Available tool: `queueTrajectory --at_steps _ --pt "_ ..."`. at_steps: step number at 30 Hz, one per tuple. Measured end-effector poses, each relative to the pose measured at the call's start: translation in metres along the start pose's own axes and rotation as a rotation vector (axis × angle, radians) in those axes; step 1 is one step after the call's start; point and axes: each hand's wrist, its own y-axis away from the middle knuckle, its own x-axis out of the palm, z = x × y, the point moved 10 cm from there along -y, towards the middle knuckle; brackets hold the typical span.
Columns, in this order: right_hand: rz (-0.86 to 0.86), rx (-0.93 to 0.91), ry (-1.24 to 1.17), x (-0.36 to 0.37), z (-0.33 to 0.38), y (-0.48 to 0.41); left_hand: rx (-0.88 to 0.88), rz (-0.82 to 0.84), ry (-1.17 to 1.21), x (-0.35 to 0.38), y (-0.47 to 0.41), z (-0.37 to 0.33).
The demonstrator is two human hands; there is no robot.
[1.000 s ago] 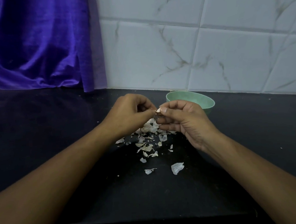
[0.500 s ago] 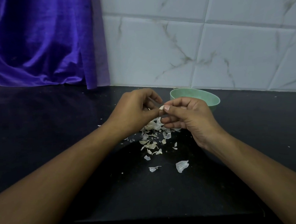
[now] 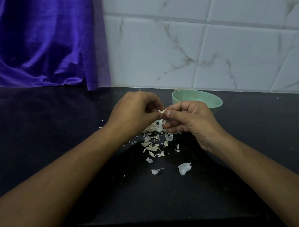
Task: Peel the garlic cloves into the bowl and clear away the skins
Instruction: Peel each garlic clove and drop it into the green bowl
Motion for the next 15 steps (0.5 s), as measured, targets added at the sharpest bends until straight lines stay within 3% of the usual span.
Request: queueTrajectory --at_steps 15 --pt "-0.011 0.014 0.023 -0.0016 -0.0002 0.0006 0.027 0.027 -0.01 0.0001 0.002 -0.0077"
